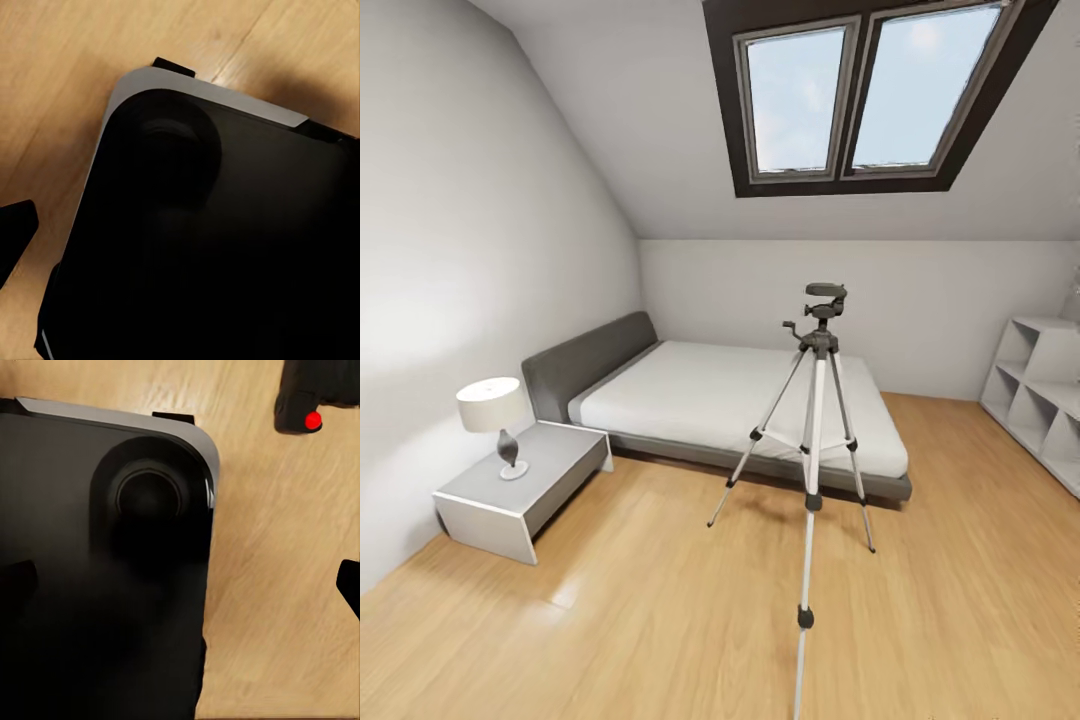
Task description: Attach the digital camera to the camera tripod in the bedroom.
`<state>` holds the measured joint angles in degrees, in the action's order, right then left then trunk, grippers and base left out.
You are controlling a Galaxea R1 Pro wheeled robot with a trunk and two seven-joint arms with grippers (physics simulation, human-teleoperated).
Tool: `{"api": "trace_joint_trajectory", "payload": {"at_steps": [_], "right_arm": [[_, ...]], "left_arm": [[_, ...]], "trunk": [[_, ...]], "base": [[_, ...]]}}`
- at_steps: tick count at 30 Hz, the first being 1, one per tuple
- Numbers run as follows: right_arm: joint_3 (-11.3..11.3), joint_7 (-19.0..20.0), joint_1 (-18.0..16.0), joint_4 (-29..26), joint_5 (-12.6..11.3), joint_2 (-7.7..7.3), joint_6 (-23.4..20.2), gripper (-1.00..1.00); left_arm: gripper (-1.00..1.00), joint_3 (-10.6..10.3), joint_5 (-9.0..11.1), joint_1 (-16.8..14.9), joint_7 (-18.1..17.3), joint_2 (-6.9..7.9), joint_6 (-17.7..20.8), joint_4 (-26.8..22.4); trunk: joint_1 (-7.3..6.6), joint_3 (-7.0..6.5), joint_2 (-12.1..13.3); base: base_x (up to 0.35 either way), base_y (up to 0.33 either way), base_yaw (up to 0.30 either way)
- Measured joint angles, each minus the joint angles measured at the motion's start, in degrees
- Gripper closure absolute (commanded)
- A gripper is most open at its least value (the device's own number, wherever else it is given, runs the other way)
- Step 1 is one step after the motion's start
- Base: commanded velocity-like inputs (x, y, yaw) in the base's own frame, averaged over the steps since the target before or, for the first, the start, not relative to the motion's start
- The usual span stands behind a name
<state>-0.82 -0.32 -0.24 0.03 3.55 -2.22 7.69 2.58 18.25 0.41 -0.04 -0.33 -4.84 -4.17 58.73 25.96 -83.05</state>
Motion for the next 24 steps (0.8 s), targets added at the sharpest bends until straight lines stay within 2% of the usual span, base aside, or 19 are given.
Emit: {"api": "trace_joint_trajectory", "payload": {"at_steps": [5,24], "right_arm": [[0.02,0.0,0.0,0.01,-0.04,0.03,-0.01,-1.0],[0.37,-0.01,0.0,0.04,-0.35,0.1,0.08,-1.0]], "left_arm": [[-1.0,-0.01,-0.02,-0.01,0.03,0.0,0.01,-0.01],[-1.0,0.07,0.06,-0.01,0.04,0.11,0.06,-0.05]], "trunk": [[0.0,0.0,0.0],[0.0,0.0,0.0]], "base": [[0.003,0.202,-0.234],[0.0,0.009,-0.28]]}}
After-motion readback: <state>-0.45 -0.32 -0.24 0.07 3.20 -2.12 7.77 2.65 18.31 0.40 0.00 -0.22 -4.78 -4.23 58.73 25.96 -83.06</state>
